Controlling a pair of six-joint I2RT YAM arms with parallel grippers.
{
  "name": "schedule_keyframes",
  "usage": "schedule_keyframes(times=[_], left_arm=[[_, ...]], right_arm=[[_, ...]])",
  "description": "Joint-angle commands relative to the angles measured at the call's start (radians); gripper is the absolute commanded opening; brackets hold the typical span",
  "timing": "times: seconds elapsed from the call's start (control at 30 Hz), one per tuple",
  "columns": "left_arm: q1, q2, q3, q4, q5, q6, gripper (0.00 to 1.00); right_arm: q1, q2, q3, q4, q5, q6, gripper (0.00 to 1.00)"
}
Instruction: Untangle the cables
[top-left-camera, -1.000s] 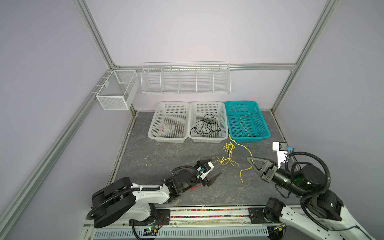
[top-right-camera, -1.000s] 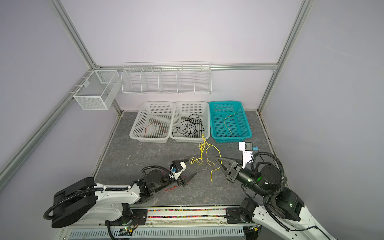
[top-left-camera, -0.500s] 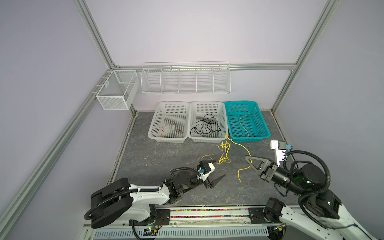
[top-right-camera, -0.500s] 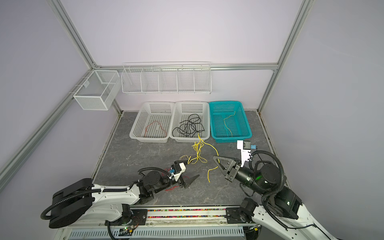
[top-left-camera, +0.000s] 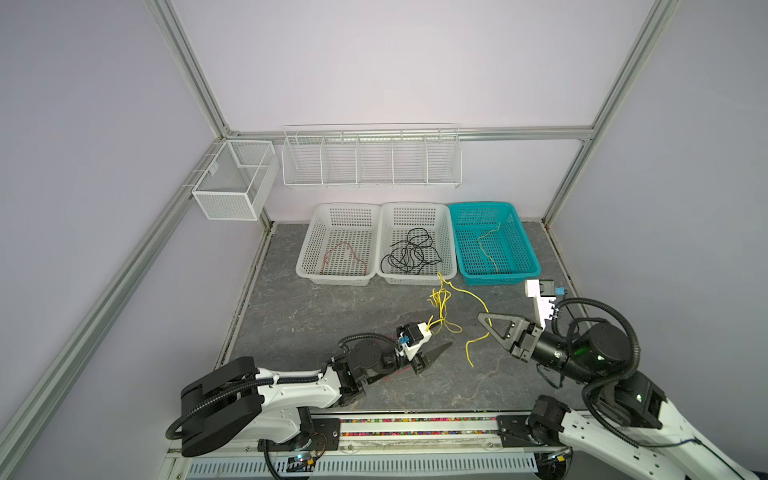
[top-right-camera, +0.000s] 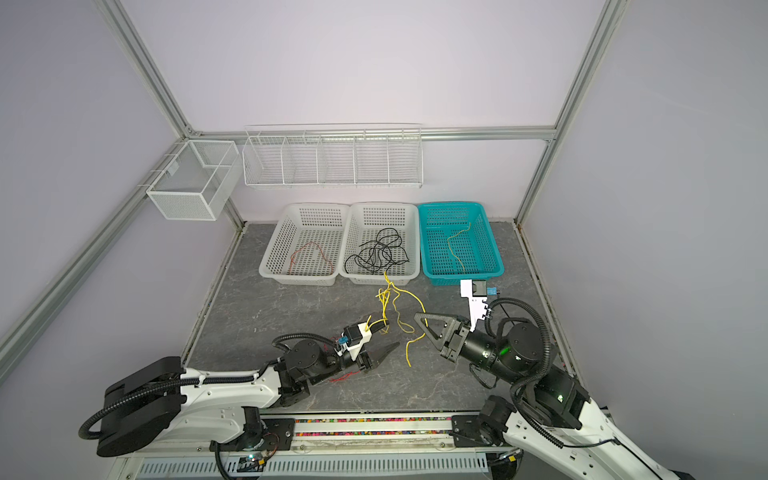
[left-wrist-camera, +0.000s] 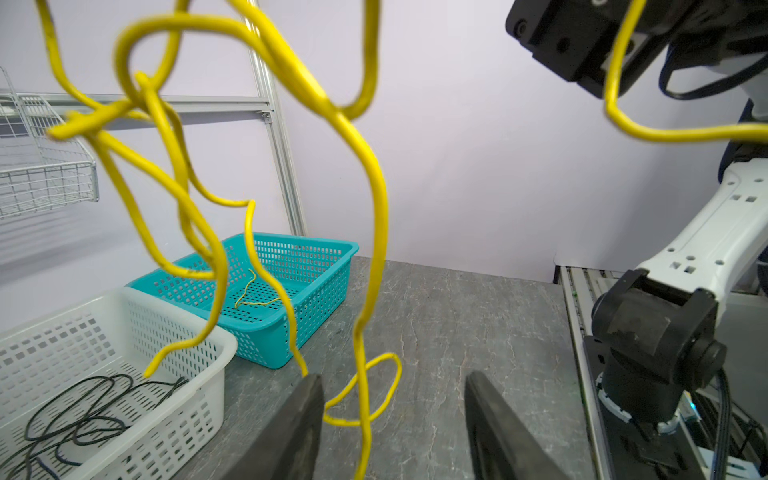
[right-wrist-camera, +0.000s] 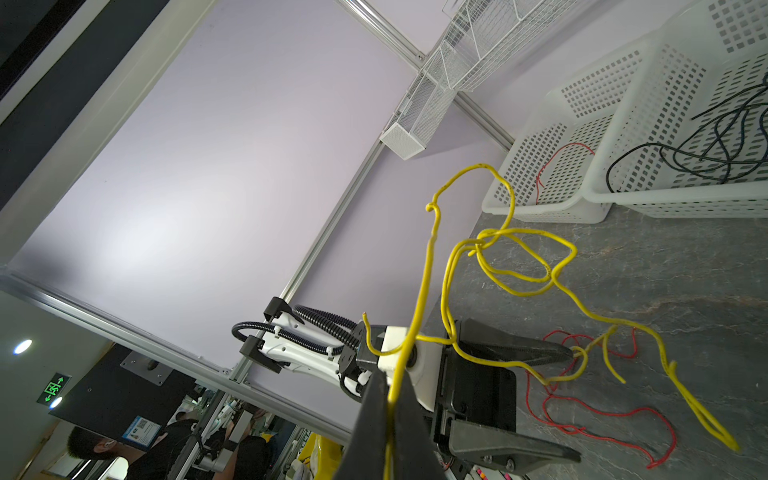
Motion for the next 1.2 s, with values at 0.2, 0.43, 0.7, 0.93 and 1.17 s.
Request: schedule_keyframes(times=[0.2, 0.43, 0.7, 0.93, 1.17], left_arm=[[-0.004, 0.010, 0.020, 0.016, 0.007, 0.004, 0.29], [-0.004, -0.039, 0.017, -0.063, 0.012, 0.001, 0.11], [-0.004, -0.158, -0.024, -0.175, 0.071, -0.093, 0.00], [-0.013, -0.413, -0.061, -0.418, 0.188, -0.263, 0.00], [-0.015, -0.773, -0.037, -0.782, 0.164, -0.369, 0.00]], right_arm=[[0.012, -0.012, -0.002, 0.049, -0.019, 0.018, 0.06], [0.012, -0.032, 0.000, -0.001, 0.027, -0.005, 0.06], [0.012, -0.056, -0.015, -0.097, 0.167, -0.052, 0.06], [0.009, -0.073, -0.033, -0.264, 0.457, -0.075, 0.06], [0.004, -0.097, -0.143, -0.339, 0.591, -0.009, 0.06]])
